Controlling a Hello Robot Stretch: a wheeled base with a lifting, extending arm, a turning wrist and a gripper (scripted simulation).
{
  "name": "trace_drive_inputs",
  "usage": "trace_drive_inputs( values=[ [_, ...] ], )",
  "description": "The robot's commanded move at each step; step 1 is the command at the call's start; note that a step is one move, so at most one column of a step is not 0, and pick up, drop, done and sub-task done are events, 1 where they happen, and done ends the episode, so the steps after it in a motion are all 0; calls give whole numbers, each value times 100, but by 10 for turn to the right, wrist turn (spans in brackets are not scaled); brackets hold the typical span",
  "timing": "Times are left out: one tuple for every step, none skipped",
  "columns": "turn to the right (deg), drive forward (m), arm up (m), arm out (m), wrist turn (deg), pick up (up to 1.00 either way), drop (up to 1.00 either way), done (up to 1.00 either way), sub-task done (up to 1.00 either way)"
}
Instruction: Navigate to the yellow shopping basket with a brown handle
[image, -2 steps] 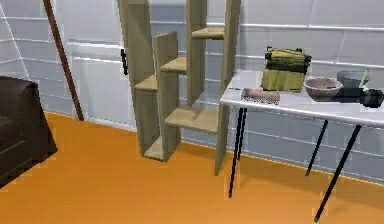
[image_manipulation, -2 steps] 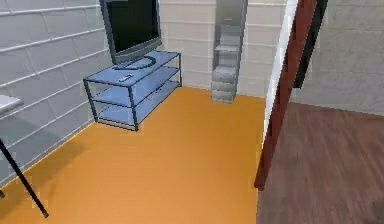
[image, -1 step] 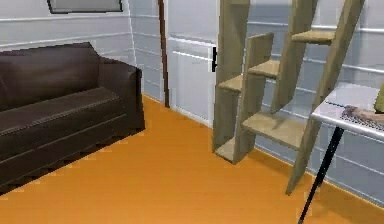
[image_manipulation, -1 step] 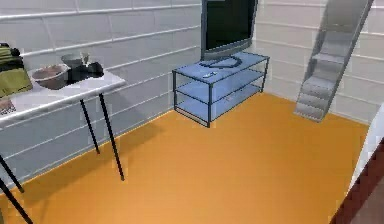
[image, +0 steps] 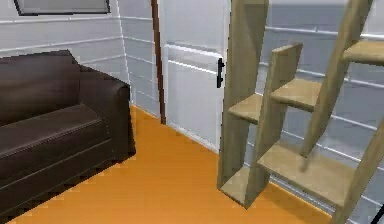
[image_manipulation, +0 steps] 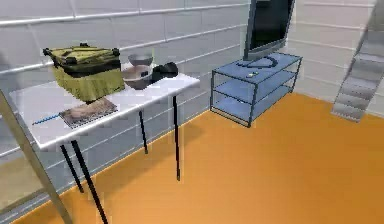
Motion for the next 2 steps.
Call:
trace_drive_inputs(
  values=[
    [-450, 0, 0, 0, 0, 0, 0, 0, 0],
    [0, 75, 0, 0, 0, 0, 0, 0, 0]
  ],
)
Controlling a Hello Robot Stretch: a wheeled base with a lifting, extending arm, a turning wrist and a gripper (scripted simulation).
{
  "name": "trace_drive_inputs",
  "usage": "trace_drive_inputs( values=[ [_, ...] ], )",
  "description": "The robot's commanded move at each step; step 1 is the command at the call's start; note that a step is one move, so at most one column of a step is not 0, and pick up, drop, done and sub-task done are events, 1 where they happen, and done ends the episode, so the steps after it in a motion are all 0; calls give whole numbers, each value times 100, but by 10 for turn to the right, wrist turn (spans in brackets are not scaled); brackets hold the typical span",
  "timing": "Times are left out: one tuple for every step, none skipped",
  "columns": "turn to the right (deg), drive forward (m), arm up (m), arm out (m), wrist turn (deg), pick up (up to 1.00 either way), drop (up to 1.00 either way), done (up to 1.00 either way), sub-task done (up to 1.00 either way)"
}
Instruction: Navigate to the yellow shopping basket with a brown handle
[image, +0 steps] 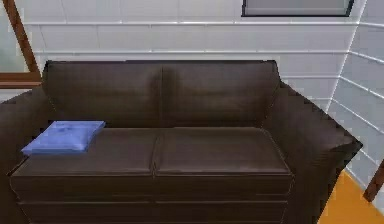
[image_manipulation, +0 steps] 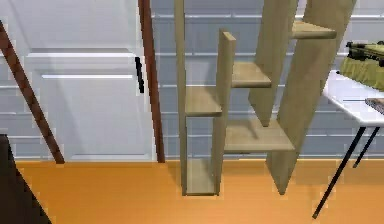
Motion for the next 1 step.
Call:
trace_drive_inputs(
  values=[
    [-180, 0, 0, 0, 0, 0, 0, 0, 0]
  ],
)
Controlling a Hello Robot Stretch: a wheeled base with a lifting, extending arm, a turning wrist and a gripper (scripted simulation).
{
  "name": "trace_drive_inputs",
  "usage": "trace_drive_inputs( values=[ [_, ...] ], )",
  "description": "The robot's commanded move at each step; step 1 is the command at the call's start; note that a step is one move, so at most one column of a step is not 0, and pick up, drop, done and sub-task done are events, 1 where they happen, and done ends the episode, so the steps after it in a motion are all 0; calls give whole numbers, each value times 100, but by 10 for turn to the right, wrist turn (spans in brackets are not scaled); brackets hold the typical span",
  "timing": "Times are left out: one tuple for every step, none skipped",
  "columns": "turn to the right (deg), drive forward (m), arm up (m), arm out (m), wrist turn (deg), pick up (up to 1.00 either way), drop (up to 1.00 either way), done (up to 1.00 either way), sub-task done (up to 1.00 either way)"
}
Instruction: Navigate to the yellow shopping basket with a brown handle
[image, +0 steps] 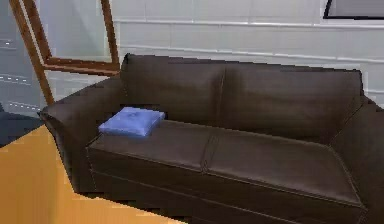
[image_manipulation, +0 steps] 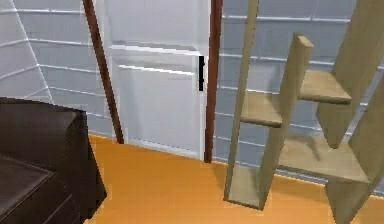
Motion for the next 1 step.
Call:
trace_drive_inputs(
  values=[
    [0, 45, 0, 0, 0, 0, 0, 0, 0]
  ],
)
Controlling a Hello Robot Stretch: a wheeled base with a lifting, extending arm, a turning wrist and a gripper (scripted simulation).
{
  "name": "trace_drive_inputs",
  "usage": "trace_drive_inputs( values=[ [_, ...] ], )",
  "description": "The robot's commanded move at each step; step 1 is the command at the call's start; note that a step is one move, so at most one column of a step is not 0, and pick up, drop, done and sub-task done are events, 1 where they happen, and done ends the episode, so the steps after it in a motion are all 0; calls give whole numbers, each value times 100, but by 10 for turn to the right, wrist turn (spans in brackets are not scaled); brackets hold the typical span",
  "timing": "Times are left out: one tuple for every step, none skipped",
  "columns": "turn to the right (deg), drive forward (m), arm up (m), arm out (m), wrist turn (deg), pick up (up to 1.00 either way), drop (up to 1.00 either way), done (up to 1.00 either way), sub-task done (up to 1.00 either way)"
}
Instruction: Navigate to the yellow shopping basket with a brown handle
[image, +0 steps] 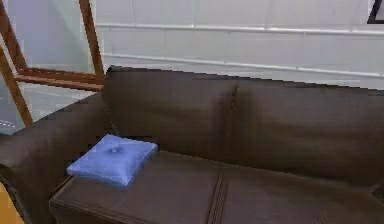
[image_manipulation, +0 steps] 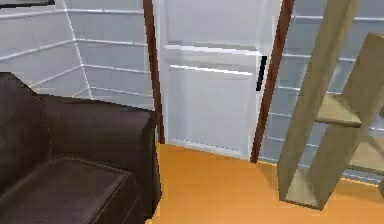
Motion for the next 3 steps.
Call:
trace_drive_inputs(
  values=[
    [-450, 0, 0, 0, 0, 0, 0, 0, 0],
    [-240, 0, 0, 0, 0, 0, 0, 0, 0],
    [0, 100, 0, 0, 0, 0, 0, 0, 0]
  ],
)
